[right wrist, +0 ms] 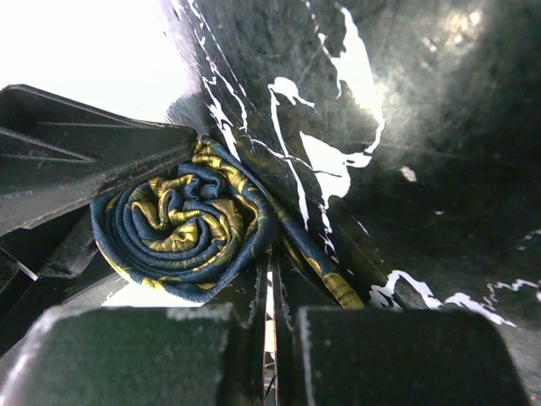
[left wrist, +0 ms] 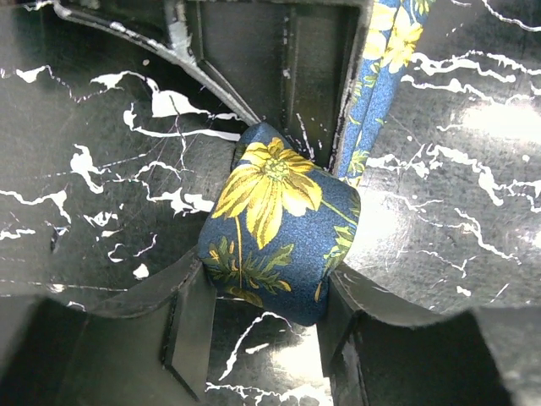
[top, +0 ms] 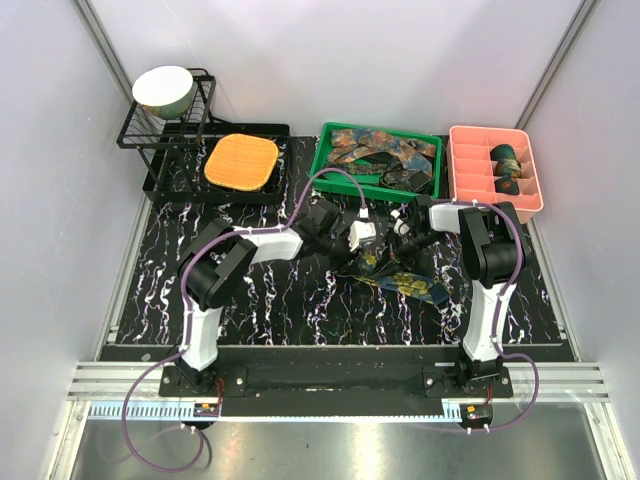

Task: Roll the ties
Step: Roll the tie at the center of the board.

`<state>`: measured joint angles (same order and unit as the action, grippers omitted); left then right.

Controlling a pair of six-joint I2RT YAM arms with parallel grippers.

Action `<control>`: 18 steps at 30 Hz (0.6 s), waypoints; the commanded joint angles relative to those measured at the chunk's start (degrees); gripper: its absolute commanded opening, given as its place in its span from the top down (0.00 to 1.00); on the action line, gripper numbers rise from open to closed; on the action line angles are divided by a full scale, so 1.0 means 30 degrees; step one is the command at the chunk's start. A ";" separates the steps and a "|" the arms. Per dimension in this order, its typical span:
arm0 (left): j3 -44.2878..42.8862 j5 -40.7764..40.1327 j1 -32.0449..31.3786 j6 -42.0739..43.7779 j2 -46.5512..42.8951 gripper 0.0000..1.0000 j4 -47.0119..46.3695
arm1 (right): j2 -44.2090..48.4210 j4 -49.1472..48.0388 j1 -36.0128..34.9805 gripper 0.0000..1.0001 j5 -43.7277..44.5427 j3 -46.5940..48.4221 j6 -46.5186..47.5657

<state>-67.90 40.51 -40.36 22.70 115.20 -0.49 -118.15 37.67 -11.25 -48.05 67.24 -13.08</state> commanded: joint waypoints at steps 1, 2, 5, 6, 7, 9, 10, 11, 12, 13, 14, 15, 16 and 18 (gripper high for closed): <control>-0.0307 -0.0608 -0.0755 0.1837 -0.0078 0.74 0.1246 | -0.1194 -0.0107 -0.0148 1.00 0.3597 0.0114 0.0757; -0.0365 -0.1077 -0.0814 0.2012 -0.0021 0.77 0.2147 | -0.1194 -0.0048 -0.0148 1.00 0.3190 0.0231 0.1018; -0.0337 -0.3243 -0.0990 0.2308 0.0009 0.96 0.3207 | -0.0960 0.0770 -0.0061 1.00 0.1962 0.0933 0.1545; -0.0365 -0.4323 -0.1019 0.2365 0.0067 0.99 0.3617 | -0.0611 0.1121 -0.0002 0.95 0.1868 0.1341 0.1606; -0.0452 -0.4885 -0.1049 0.2365 0.0126 1.00 0.4085 | -0.0405 0.1908 0.0056 0.87 0.1780 0.1519 0.1781; -0.0248 -0.5968 -0.1049 0.2306 0.0214 1.00 0.4730 | 0.0325 0.2703 0.0377 0.79 0.1224 0.1929 0.2133; -0.0132 -0.6236 -0.1049 0.2220 0.0214 1.00 0.4879 | 0.0591 0.3374 0.0553 0.75 0.1136 0.2018 0.2134; -0.0015 -0.6470 -0.1078 0.2103 0.0185 1.00 0.5026 | 0.0884 0.3758 0.0671 0.68 0.0903 0.2077 0.2424; 0.0102 -0.6763 -0.1049 0.1899 0.0243 1.00 0.5056 | 0.1350 0.4081 0.0991 0.67 0.0871 0.2136 0.2514; 0.0104 -0.6969 -0.1049 0.1694 0.0331 1.00 0.5144 | 0.1558 0.4693 0.1082 0.66 0.0900 0.2165 0.2544; 0.0046 -0.7116 -0.1020 0.1431 0.0389 1.00 0.5231 | 0.2024 0.4989 0.1198 0.64 0.0784 0.2166 0.2776; -0.0129 -0.7146 -0.0991 0.0877 0.0622 1.00 0.5290 | 0.2232 0.5195 0.1287 0.64 0.0812 0.2166 0.2807; -0.0189 -0.7205 -0.0874 0.0494 0.0740 1.00 0.5378 | 0.2437 0.5458 0.1288 0.64 0.0870 0.2137 0.2837; -0.0481 -0.7236 -0.0728 -0.0707 0.0946 1.00 0.5525 | 0.2732 0.5461 0.1288 0.64 0.0871 0.2020 0.2866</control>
<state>-69.95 27.62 -43.81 25.21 113.84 6.48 -115.04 50.24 -7.62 -45.89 71.53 -6.42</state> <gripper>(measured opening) 0.448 0.355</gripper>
